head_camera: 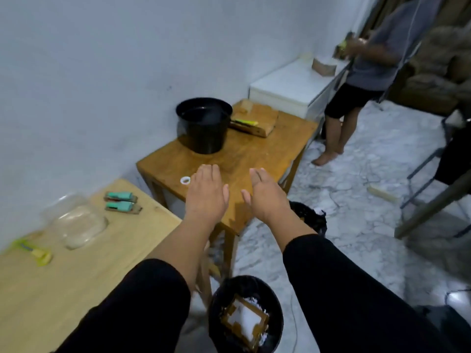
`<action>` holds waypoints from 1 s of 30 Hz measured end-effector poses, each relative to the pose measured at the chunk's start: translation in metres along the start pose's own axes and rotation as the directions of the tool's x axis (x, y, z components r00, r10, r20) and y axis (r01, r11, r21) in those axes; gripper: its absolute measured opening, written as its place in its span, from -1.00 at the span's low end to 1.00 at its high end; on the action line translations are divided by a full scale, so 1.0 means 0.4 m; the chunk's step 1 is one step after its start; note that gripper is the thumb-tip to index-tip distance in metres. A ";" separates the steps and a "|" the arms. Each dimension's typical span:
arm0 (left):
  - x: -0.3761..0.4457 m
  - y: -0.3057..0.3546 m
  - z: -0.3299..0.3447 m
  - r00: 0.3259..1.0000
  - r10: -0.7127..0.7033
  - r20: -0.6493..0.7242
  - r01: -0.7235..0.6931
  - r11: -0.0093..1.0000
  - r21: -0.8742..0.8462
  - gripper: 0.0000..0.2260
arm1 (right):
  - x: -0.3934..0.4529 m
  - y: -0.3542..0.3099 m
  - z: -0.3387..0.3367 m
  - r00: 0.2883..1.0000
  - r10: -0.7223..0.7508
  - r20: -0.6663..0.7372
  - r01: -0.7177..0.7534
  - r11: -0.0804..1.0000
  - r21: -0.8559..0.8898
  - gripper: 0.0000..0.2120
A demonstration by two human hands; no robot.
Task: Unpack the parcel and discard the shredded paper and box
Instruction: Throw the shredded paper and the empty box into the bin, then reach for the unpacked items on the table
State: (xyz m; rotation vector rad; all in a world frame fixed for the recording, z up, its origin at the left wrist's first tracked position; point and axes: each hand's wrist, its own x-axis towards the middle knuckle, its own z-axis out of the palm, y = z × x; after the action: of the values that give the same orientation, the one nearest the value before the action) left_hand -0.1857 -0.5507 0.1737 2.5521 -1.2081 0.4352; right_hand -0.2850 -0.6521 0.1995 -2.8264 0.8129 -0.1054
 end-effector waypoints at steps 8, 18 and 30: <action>-0.012 -0.243 -0.158 0.958 -0.269 -0.102 0.280 0.954 0.110 -0.57 | 0.103 -0.271 -0.062 0.951 -0.281 -0.128 0.283 0.959 -0.003 -0.42; -0.110 -0.596 -0.156 0.874 -0.470 -0.125 0.485 0.858 0.167 -0.62 | 0.229 -0.566 0.073 0.905 -0.426 -0.011 0.424 0.897 0.124 -0.48; -0.251 -0.803 0.140 0.624 -0.781 0.042 0.781 0.620 -0.076 -0.29 | 0.419 -0.674 0.435 0.876 -0.404 0.264 0.351 0.908 0.228 -0.37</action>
State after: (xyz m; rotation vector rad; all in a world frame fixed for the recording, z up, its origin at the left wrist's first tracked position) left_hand 0.0135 -0.3060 0.0439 2.6725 0.0000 0.1485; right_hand 0.0179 -0.4883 0.0879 -2.6979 0.1658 0.1940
